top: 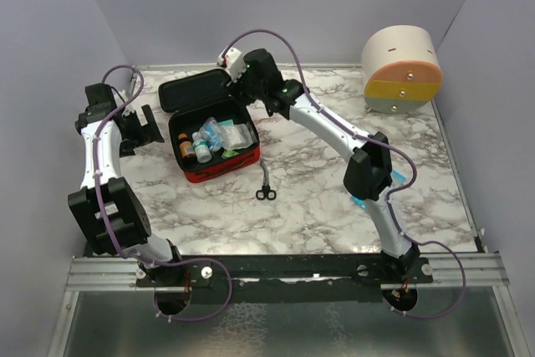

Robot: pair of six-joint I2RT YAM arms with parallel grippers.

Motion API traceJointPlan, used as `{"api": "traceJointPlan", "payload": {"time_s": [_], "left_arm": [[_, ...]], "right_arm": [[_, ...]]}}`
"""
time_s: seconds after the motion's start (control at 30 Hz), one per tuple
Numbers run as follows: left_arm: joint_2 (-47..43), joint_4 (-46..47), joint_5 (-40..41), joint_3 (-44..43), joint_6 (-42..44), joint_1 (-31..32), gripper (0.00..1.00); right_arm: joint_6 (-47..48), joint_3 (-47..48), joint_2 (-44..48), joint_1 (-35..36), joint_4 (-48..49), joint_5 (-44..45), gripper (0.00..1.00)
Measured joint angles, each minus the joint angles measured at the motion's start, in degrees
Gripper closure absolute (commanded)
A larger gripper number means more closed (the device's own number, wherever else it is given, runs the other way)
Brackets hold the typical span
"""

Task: Organize the medicine kit
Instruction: Place the medical item at the medicine box.

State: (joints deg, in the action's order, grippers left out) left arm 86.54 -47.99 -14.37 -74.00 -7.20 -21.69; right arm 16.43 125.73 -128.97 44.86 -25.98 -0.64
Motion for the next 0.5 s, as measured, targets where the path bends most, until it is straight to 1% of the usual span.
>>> {"api": "traceJointPlan", "payload": {"time_s": [0.1, 0.3, 0.5], "left_arm": [[1.0, 0.0, 0.0, -1.6, -0.5, 0.0, 0.01], [2.5, 0.4, -0.4, -4.5, -1.6, 0.0, 0.01], [2.0, 0.6, -1.8, -3.1, -2.0, 0.8, 0.01]], "right_arm": [[-3.4, 4.5, -2.8, -2.8, -2.1, 0.7, 0.5], [-7.8, 3.2, -5.6, -4.9, -5.8, 0.1, 0.51], [-11.1, 1.4, -6.1, -4.9, -9.0, -3.1, 0.54]]}}
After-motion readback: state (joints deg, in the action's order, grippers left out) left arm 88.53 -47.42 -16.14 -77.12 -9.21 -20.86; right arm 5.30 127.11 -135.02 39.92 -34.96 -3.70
